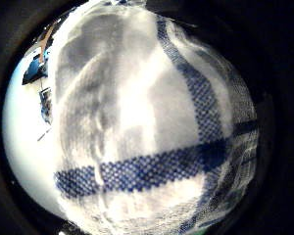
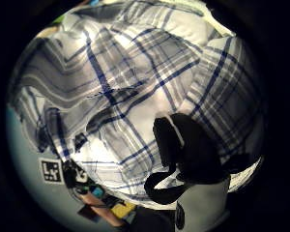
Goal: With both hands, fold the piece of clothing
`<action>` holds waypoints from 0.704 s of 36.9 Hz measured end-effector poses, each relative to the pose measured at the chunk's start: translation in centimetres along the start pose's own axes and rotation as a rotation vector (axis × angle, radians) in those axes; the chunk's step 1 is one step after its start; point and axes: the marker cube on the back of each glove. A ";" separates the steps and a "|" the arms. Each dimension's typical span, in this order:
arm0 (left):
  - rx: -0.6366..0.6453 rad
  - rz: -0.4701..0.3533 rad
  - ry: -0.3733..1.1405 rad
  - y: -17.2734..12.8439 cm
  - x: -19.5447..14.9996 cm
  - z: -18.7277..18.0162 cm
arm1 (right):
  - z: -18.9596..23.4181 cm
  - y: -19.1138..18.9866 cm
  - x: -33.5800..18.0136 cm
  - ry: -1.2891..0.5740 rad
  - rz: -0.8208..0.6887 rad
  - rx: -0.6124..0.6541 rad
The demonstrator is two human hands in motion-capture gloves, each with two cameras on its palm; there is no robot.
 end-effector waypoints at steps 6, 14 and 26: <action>0.018 -0.068 -0.022 -0.5 -0.1 0.1 | -0.5 -0.5 -0.9 -0.061 -0.122 0.097; 0.106 -0.187 -0.018 -1.6 -0.7 -0.6 | -1.7 -1.5 -1.5 -0.078 -0.115 0.217; 0.347 -0.362 0.048 -3.2 -2.3 -4.0 | -2.2 -0.3 -2.5 -0.112 -0.196 0.185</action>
